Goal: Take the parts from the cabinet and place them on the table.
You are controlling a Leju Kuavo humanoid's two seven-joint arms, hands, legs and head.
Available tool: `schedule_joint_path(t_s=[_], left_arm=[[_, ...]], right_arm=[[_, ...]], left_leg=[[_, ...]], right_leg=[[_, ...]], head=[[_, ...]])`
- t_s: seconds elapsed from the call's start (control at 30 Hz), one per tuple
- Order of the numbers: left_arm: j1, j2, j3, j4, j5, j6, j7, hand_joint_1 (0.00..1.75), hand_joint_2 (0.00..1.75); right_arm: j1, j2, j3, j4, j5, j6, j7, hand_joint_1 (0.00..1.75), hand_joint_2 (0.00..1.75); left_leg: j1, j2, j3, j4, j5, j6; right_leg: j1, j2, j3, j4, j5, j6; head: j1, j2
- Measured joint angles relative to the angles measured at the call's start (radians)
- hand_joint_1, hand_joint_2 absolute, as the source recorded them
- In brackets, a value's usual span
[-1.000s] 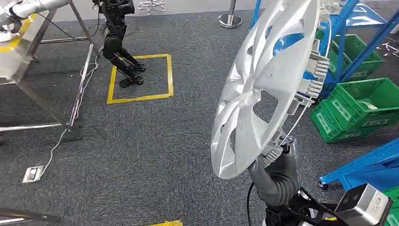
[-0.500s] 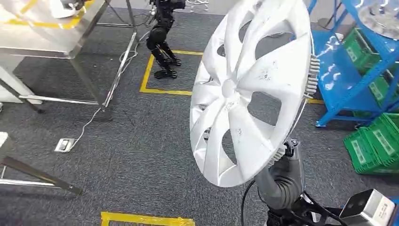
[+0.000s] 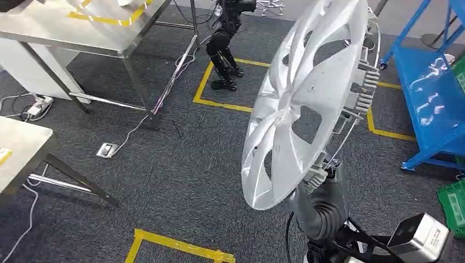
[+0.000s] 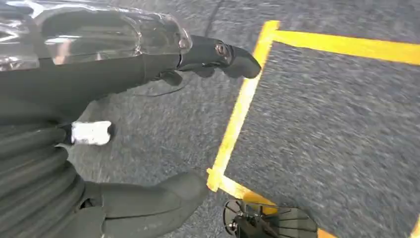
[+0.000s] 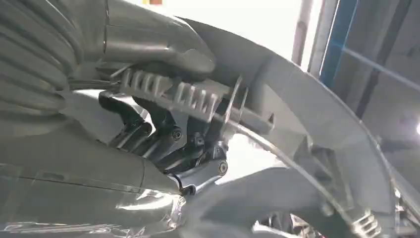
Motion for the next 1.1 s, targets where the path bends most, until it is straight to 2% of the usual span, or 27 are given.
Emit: schedule_joint_path(t_s=[0.03,0.07,0.1,0.13,0.17,0.2,0.27,0.3,0.33,0.37,0.43,0.47,0.5,0.53,0.6,0.63,0.67,0.77,0.8,0.83,0.87,0.9,0.97,1.0,1.03,1.07,1.1], left_arm=[[0.002,0.000,0.000,0.000,0.000,0.000,0.000,0.00,1.75],[0.002,0.001,0.000,0.000,0.000,0.000,0.000,0.00,1.75],[0.002,0.002,0.000,0.000,0.000,0.000,-0.001,0.00,1.75],[0.001,0.000,-0.001,0.000,0.000,0.000,-0.002,0.00,1.75],[0.001,-0.002,-0.002,0.000,0.000,0.000,-0.002,0.00,1.75],[0.002,-0.002,-0.002,0.000,0.000,0.000,-0.002,0.00,1.75],[0.003,-0.001,-0.002,0.000,0.000,0.000,-0.002,0.00,1.75],[0.001,0.000,-0.003,0.000,0.000,0.000,-0.002,0.00,1.75],[0.001,-0.001,-0.003,0.000,0.000,0.000,-0.002,0.00,1.75],[-0.002,0.000,-0.003,0.000,0.000,0.000,-0.002,0.00,1.75],[-0.004,-0.001,-0.003,0.000,0.000,0.000,-0.003,0.00,1.75],[-0.004,-0.001,-0.003,0.000,0.000,0.000,-0.002,0.00,1.75],[-0.003,-0.001,-0.003,0.000,0.000,0.000,-0.002,0.00,1.75],[-0.002,-0.001,-0.003,0.000,0.000,0.000,-0.002,0.00,1.75],[-0.002,-0.002,-0.003,0.000,0.000,0.000,-0.002,0.00,1.75],[-0.002,-0.007,-0.003,0.000,0.000,0.000,-0.002,0.00,1.75],[-0.003,-0.011,-0.003,0.000,0.000,0.000,-0.002,0.00,1.75],[0.000,-0.013,-0.003,0.000,0.000,-0.001,-0.002,0.00,1.75],[0.001,-0.014,-0.003,0.000,0.000,-0.001,-0.002,0.00,1.75],[0.003,-0.012,-0.003,0.000,0.000,-0.001,-0.003,0.00,1.75],[0.002,-0.012,-0.003,0.000,0.000,-0.001,-0.002,0.00,1.75],[0.000,-0.012,-0.003,0.000,0.000,-0.001,-0.002,0.00,1.75],[-0.001,-0.012,-0.005,0.000,0.000,-0.001,-0.002,0.00,1.75],[0.000,-0.011,-0.005,0.000,0.000,-0.001,-0.002,0.00,1.75],[0.002,-0.009,-0.005,0.000,0.000,-0.001,-0.002,0.00,1.75],[0.003,-0.008,-0.005,0.000,0.000,-0.001,-0.002,0.00,1.75],[0.003,-0.007,-0.005,0.000,0.000,-0.001,-0.002,0.00,1.75]], right_arm=[[0.000,0.000,0.000,0.000,0.000,0.000,0.000,1.75,1.75],[0.000,0.000,0.000,0.000,0.000,0.000,0.000,1.75,1.75],[-0.001,0.000,0.000,0.000,0.000,0.000,0.000,1.75,1.75],[-0.001,0.000,0.000,0.000,-0.001,0.000,0.000,1.75,1.75],[-0.001,0.000,0.000,0.000,-0.003,0.000,0.000,1.75,1.75],[0.000,0.000,0.000,-0.001,-0.003,0.000,-0.001,1.75,1.75],[0.000,0.000,0.000,0.000,-0.004,0.000,-0.001,1.75,1.75],[-0.002,0.000,0.000,-0.001,-0.004,0.000,-0.001,1.75,1.75],[0.000,0.000,0.000,0.000,-0.004,0.000,-0.001,1.75,1.75],[0.002,0.000,-0.001,-0.001,-0.004,0.000,-0.001,1.75,1.75],[0.007,0.000,0.000,0.000,-0.005,0.000,-0.001,1.75,1.75],[0.007,0.000,0.000,0.000,-0.005,0.000,-0.001,1.75,1.75],[0.007,0.000,0.000,0.000,-0.005,0.000,-0.001,1.75,1.75],[0.007,0.000,0.000,0.002,-0.005,0.000,-0.001,1.75,1.75],[0.007,0.000,0.000,0.002,-0.005,0.000,-0.001,1.75,1.75],[0.006,0.000,-0.001,0.002,-0.005,0.000,-0.001,1.75,1.75],[0.008,0.000,-0.001,0.002,-0.005,0.000,-0.001,1.75,1.75],[0.004,0.000,-0.001,0.001,-0.005,0.000,-0.002,1.75,1.75],[0.003,-0.001,-0.001,0.001,-0.005,0.000,-0.002,1.75,1.75],[0.000,0.000,0.000,0.002,-0.005,0.000,-0.001,1.75,1.75],[0.005,0.000,-0.001,0.001,-0.005,0.000,-0.002,1.75,1.75],[0.005,-0.001,-0.001,0.000,-0.005,0.000,-0.002,1.75,1.75],[0.005,0.000,-0.001,0.003,-0.005,0.000,-0.002,1.75,1.75],[0.005,-0.001,-0.001,0.003,-0.005,0.000,-0.002,1.75,1.75],[0.005,-0.001,-0.001,0.005,-0.005,0.000,-0.002,1.75,1.75],[0.005,-0.001,-0.001,0.006,-0.005,0.000,-0.002,1.75,1.75],[0.005,-0.001,-0.001,0.007,-0.005,0.000,-0.002,1.75,1.75]], left_leg=[[0.004,0.004,0.027,-0.050,0.035,-0.006],[0.007,0.018,0.074,-0.134,0.077,-0.011],[0.008,0.053,0.128,-0.226,0.116,-0.014],[0.000,0.111,0.152,-0.276,0.106,-0.017],[-0.002,0.099,0.153,-0.280,0.112,0.005],[-0.006,0.087,0.148,-0.277,0.109,0.020],[-0.010,0.068,0.145,-0.277,0.109,0.034],[-0.006,0.054,0.149,-0.280,0.113,0.043],[-0.006,0.042,0.149,-0.280,0.113,0.048],[-0.006,0.030,0.149,-0.280,0.113,0.052],[-0.013,0.002,0.149,-0.280,0.114,0.062],[-0.017,-0.014,0.149,-0.280,0.115,0.064],[-0.020,-0.029,0.150,-0.280,0.115,0.064],[-0.024,-0.046,0.153,-0.280,0.115,0.065],[-0.026,-0.075,0.158,-0.280,0.116,0.065],[-0.023,-0.087,0.158,-0.281,0.116,0.066],[-0.025,-0.100,0.151,-0.279,0.119,0.062],[-0.011,-0.129,0.141,-0.284,0.129,0.046],[-0.018,-0.146,0.140,-0.291,0.134,0.038],[-0.026,-0.063,0.136,-0.273,0.115,0.040],[-0.025,-0.005,0.118,-0.240,0.084,0.032],[-0.017,0.007,0.087,-0.173,0.042,0.023],[-0.005,0.005,0.025,-0.042,-0.010,0.008],[0.002,0.004,0.014,-0.020,-0.008,0.001],[0.006,0.006,0.027,-0.044,0.018,-0.008],[0.010,0.013,0.062,-0.107,0.058,-0.016],[0.013,0.033,0.106,-0.186,0.098,-0.022]], right_leg=[[-0.003,-0.013,0.001,0.003,-0.003,0.005],[-0.006,-0.024,0.003,0.007,-0.008,0.012],[-0.009,-0.033,0.005,0.014,-0.014,0.020],[-0.005,-0.041,0.004,0.020,-0.022,0.030],[-0.002,-0.045,0.004,0.028,-0.029,0.037],[-0.001,-0.052,0.006,0.027,-0.028,0.039],[-0.006,-0.067,0.010,0.024,-0.029,0.045],[-0.012,-0.052,0.007,0.027,-0.040,0.056],[-0.014,-0.006,0.002,0.053,-0.065,0.058],[-0.013,0.020,-0.023,0.113,-0.101,0.057],[-0.010,0.037,-0.107,0.288,-0.176,0.053],[-0.009,0.039,-0.139,0.346,-0.188,0.048],[-0.007,0.040,-0.148,0.355,-0.176,0.041],[-0.003,0.043,-0.137,0.316,-0.136,0.032],[0.008,0.067,-0.072,0.154,-0.035,0.011],[0.015,0.121,-0.038,0.066,-0.006,-0.004],[0.010,0.145,-0.029,0.052,-0.008,-0.011],[0.019,0.115,-0.025,0.040,-0.008,-0.013],[0.014,0.098,-0.016,0.017,0.002,-0.014],[0.010,0.078,-0.004,-0.004,0.012,-0.007],[0.010,0.069,0.002,-0.015,0.015,-0.010],[0.008,0.053,0.002,-0.015,0.016,-0.010],[0.005,0.023,0.003,-0.013,0.013,-0.006],[0.003,0.009,0.003,-0.012,0.010,-0.002],[-0.001,-0.005,0.003,-0.009,0.007,0.002],[-0.005,-0.016,0.004,-0.003,0.002,0.010],[-0.010,-0.025,0.004,0.006,-0.006,0.018]], head=[[-0.003,0.000],[-0.005,0.000],[-0.006,0.000],[-0.010,0.000],[-0.013,0.000],[-0.007,0.000],[-0.005,0.000],[-0.005,0.000],[-0.001,0.000],[0.006,0.000],[0.020,0.000],[0.026,0.000],[0.030,0.000],[0.032,0.000],[0.033,0.000],[0.032,0.000],[0.023,0.000],[0.037,0.000],[0.036,0.000],[0.036,0.000],[0.021,0.000],[0.016,0.000],[0.009,0.000],[0.006,0.000],[0.005,0.000],[0.004,0.000],[0.002,0.000]])
